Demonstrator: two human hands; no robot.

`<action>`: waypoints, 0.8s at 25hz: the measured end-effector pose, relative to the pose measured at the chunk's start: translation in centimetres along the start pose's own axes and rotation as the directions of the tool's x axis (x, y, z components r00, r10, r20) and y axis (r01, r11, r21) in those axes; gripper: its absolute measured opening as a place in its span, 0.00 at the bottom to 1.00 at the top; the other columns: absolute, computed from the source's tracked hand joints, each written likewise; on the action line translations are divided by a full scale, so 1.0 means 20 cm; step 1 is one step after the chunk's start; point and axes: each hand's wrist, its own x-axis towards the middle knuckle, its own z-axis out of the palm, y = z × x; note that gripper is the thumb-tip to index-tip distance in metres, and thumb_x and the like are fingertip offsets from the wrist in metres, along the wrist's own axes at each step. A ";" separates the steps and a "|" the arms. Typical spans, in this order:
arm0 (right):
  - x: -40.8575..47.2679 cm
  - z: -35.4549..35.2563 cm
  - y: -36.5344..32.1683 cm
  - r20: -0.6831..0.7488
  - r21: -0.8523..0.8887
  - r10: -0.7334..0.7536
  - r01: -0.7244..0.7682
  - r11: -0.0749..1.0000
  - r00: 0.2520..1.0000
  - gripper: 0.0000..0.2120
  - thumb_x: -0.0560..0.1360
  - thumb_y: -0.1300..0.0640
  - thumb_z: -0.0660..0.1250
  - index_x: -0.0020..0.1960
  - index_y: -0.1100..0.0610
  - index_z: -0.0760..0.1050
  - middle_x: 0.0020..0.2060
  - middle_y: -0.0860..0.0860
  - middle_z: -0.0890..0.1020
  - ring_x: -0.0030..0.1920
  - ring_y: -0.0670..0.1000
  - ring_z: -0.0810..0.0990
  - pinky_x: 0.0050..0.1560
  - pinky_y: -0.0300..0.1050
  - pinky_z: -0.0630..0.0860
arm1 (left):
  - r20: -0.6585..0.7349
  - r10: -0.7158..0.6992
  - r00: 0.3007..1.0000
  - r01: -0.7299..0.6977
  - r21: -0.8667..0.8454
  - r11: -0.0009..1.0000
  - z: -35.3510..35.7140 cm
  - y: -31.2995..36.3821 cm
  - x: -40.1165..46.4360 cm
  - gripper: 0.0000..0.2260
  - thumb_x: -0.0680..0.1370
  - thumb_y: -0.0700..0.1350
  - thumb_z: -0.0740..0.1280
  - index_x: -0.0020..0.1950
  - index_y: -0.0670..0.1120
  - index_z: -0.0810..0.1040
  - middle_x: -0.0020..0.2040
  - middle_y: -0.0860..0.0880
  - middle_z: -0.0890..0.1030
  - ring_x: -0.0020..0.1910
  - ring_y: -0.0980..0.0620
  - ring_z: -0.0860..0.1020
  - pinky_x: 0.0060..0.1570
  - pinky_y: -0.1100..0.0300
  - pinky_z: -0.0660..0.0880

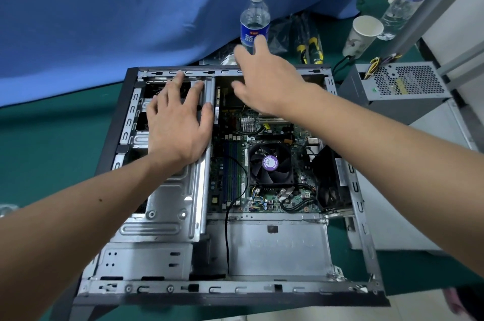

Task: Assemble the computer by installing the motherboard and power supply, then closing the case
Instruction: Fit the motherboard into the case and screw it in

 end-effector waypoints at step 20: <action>0.05 -0.01 0.03 0.053 0.115 -0.031 0.025 0.993 0.998 0.06 0.80 0.57 0.59 0.56 0.57 0.68 0.55 0.57 0.66 0.41 0.59 0.75 0.38 0.48 0.66 | 0.007 0.000 1.000 0.000 -0.001 1.000 -0.01 0.00 0.00 0.24 0.82 0.58 0.49 0.77 0.54 0.63 0.80 0.45 0.56 0.77 0.44 0.56 0.73 0.44 0.53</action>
